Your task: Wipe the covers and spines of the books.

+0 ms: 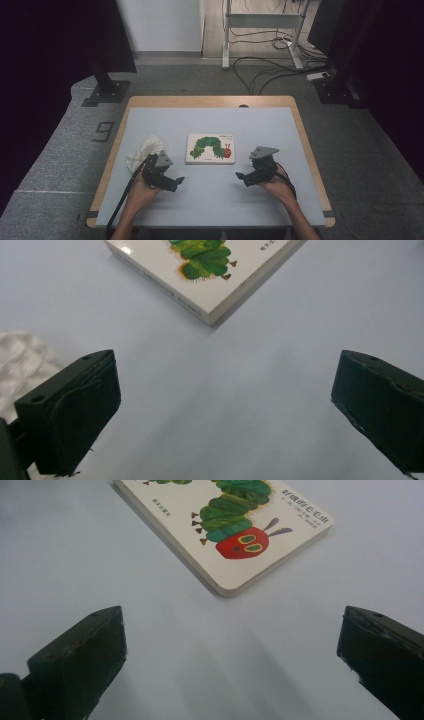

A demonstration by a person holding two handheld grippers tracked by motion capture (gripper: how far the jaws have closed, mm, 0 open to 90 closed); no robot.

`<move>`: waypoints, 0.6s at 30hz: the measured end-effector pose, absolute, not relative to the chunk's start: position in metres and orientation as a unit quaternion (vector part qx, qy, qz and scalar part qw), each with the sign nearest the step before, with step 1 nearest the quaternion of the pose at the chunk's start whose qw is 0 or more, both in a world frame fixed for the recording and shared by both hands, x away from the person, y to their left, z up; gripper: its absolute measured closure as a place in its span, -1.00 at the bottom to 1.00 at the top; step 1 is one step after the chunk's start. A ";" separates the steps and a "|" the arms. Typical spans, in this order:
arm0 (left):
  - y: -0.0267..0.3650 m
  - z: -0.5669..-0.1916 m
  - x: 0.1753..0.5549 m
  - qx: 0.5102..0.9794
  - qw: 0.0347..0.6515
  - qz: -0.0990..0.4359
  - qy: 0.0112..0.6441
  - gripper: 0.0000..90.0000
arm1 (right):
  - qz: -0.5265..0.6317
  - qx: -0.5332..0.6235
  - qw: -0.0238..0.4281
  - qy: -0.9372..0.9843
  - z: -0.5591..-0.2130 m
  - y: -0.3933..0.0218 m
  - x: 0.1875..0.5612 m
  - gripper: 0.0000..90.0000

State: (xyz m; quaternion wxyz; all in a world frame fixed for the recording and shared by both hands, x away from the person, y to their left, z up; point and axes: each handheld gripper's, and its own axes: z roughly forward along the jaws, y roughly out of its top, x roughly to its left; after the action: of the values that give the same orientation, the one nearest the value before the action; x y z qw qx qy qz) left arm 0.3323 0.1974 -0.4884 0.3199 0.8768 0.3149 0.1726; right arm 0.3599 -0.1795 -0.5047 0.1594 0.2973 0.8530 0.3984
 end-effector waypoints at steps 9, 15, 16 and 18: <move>0.214 -0.483 0.308 0.867 0.342 0.172 0.321 -1.00 | 0.399 0.299 0.170 0.850 -0.494 -0.200 0.340 -1.00; 0.227 -0.486 0.293 0.858 0.348 0.178 0.333 -1.00 | 0.399 0.308 0.177 0.845 -0.493 -0.218 0.325 -1.00; 0.230 -0.487 0.290 0.857 0.347 0.178 0.335 -1.00 | 0.399 0.311 0.178 0.844 -0.494 -0.220 0.323 -1.00; 0.234 -0.490 0.287 0.856 0.346 0.179 0.339 -1.00 | 0.398 0.315 0.179 0.843 -0.496 -0.227 0.318 -1.00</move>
State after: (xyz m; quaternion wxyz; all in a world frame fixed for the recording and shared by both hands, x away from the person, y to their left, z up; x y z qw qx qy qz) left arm 0.2871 0.2342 -0.4901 0.3460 0.8563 0.3393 0.1787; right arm 0.3185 -0.2271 -0.4957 0.1794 0.3155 0.8426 0.3979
